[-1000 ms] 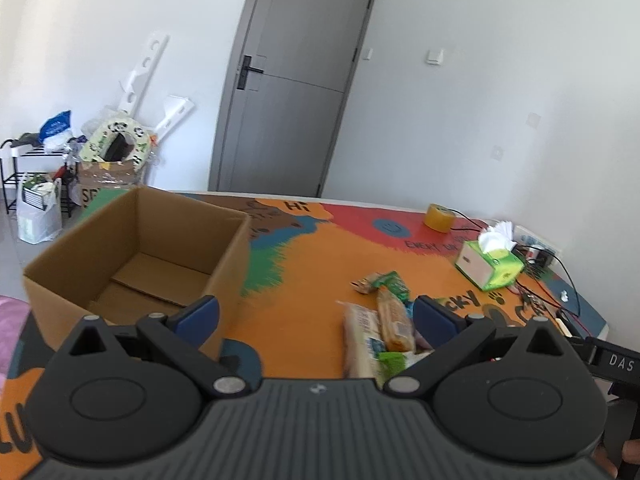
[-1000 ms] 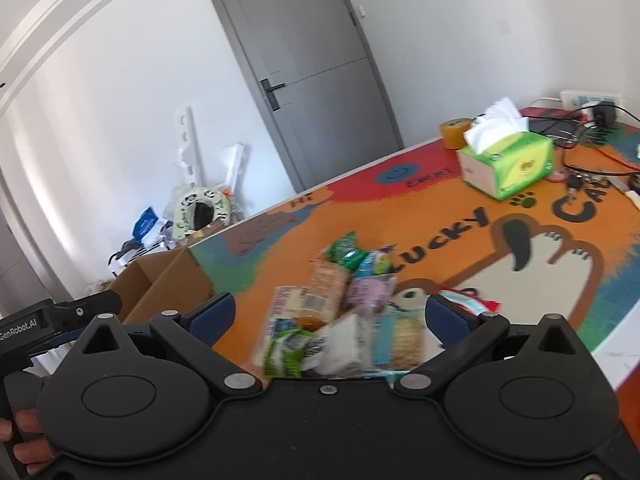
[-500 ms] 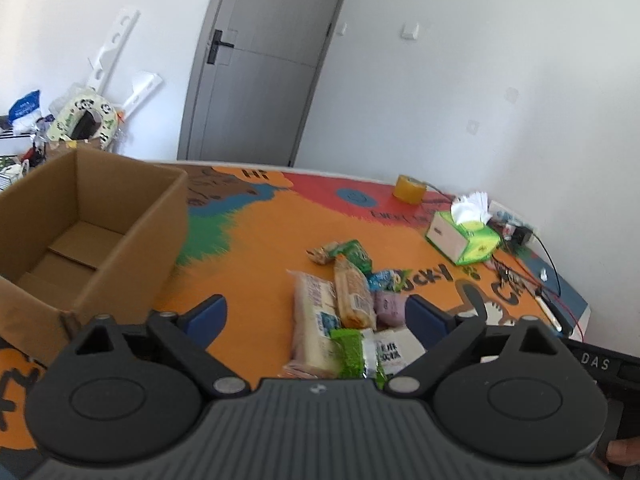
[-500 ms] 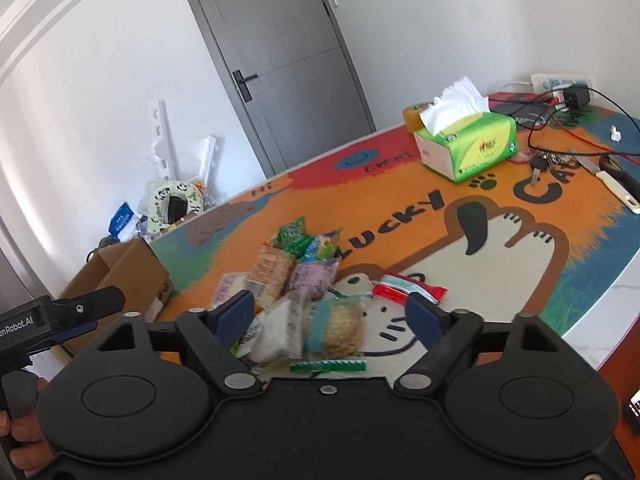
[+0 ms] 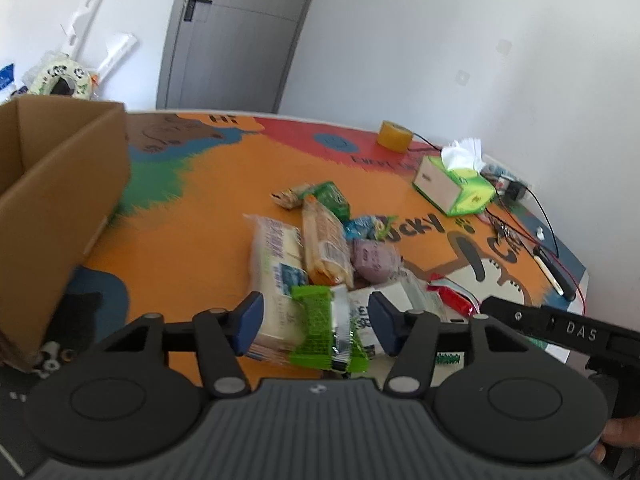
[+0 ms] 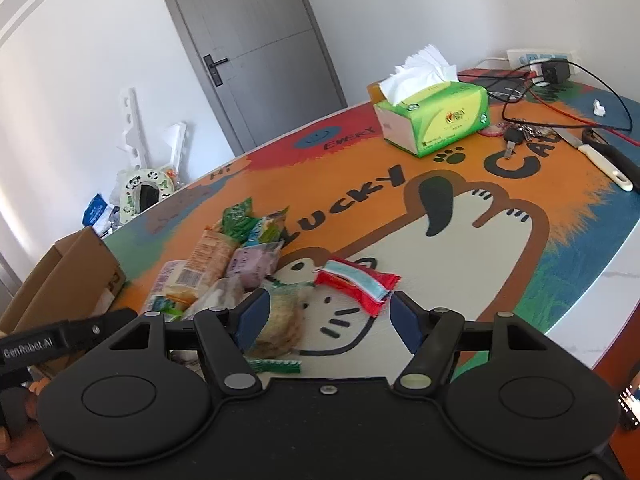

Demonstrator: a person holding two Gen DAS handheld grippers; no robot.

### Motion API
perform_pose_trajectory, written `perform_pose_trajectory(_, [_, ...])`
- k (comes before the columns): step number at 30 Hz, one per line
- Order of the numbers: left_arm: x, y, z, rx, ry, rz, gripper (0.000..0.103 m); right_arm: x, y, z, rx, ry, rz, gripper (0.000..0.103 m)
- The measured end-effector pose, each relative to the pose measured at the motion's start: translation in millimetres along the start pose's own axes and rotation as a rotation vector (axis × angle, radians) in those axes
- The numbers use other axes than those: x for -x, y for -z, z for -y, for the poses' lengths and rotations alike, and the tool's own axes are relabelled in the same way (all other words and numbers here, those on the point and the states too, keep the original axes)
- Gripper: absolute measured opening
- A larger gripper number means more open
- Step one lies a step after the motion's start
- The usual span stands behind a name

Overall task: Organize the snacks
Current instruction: 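Grasp the green snack pack with the left gripper while the right grasps the red-and-white wrapper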

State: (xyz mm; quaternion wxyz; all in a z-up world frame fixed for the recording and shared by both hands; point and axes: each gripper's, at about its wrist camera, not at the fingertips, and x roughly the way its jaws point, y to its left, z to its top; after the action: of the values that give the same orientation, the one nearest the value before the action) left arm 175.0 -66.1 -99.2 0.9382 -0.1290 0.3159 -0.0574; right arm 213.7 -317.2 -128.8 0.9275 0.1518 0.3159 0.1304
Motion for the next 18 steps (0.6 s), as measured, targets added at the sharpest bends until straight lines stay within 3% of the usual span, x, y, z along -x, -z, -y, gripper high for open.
perform_pose_trajectory(5, [-13.0,1.4,6.6,-0.022,-0.016,-0.015,0.043,-7.1,-1.4,5.4,0.003,0.002,0.000,0.066])
perform_pose_trajectory(6, [-14.8,0.9,7.5,-0.025,-0.015,-0.020,0.033,-8.6,-2.4,6.9,0.001,0.000,0.000,0.067])
perform_pose_trajectory(12, [-15.8,-3.1,8.4,-0.013,-0.027,-0.013,0.027,-20.6,-10.1,11.6,0.009,-0.009,0.011,0.067])
perform_pose_trajectory(13, [-15.0,-4.4,8.0,-0.013,-0.028,-0.011,0.020,-23.2,-11.1,11.8,0.011,-0.011,0.011,0.067])
perform_pose_trajectory(14, [-14.1,-5.9,7.4,-0.013,-0.030,-0.010,0.019,-25.8,-11.8,11.6,0.013,-0.013,0.011,0.067])
perform_pose_trajectory(16, [-12.6,-9.1,6.2,-0.012,-0.018,-0.005,0.003,-31.4,-13.5,11.6,0.018,-0.016,0.010,0.067])
perform_pose_trajectory(18, [-11.2,-11.4,6.1,-0.015,-0.034,-0.002,0.003,-36.2,-15.4,11.2,0.021,-0.021,0.010,0.067])
